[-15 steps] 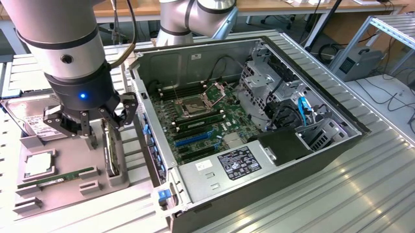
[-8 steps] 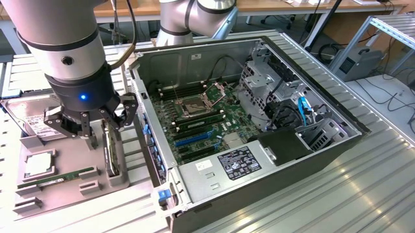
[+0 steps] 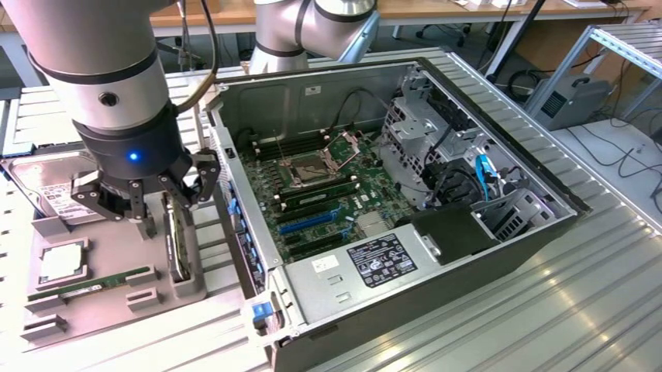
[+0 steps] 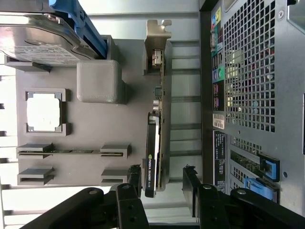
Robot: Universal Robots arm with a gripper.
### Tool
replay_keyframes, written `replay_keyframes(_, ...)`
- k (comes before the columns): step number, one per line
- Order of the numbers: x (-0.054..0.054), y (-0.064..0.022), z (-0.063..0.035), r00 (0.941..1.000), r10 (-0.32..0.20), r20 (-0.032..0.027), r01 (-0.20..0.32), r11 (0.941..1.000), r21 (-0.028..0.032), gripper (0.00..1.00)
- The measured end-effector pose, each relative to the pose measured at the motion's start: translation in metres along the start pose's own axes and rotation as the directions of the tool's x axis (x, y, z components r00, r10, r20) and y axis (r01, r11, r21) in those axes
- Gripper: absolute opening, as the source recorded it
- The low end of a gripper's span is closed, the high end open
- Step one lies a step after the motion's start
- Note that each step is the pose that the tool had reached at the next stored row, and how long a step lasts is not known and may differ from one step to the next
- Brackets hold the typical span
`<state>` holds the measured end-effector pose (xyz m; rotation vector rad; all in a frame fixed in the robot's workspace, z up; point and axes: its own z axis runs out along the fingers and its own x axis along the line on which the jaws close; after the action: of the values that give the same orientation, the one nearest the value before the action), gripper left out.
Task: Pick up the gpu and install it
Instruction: 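Pick up the gpu and move the gpu toward the slot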
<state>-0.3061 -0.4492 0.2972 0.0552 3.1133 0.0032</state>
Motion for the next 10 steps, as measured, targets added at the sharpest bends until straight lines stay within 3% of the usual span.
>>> replay_keyframes(10,0.0001,0.0,0.003,1.0,0.0,-0.0001,0.0,1.0,0.0,0.48)
